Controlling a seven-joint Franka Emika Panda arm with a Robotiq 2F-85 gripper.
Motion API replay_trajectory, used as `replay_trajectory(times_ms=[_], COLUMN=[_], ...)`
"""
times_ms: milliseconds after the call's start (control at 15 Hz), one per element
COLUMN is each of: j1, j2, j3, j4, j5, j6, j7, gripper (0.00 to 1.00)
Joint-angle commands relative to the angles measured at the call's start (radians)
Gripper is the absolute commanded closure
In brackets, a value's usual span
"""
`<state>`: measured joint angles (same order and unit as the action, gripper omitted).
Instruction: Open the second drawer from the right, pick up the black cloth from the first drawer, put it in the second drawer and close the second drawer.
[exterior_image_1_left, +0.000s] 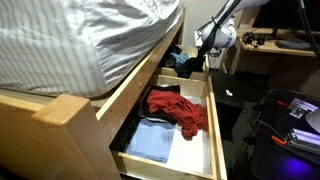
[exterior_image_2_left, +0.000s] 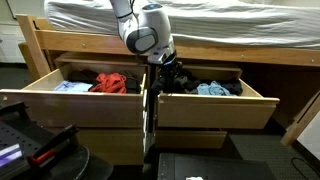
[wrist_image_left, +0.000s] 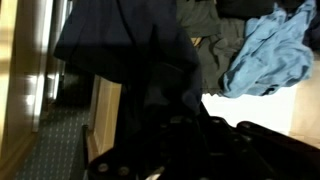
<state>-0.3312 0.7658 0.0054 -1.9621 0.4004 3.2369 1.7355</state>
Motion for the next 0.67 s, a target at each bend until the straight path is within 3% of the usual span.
replay_trajectory(times_ms=[0,400,600], j1=[0.004,-0.001,0.053], j2=[0.018,0.084,0.111], j3=[0.015,0.025,-0.03], j4=[0.019,0.135,0.259], j5=[0.019,-0.001,0.027], j6=[0.159,0.259,0.218], j7=[-0.054,-0.043,-0.052], gripper=[0.98,0.98,0.98])
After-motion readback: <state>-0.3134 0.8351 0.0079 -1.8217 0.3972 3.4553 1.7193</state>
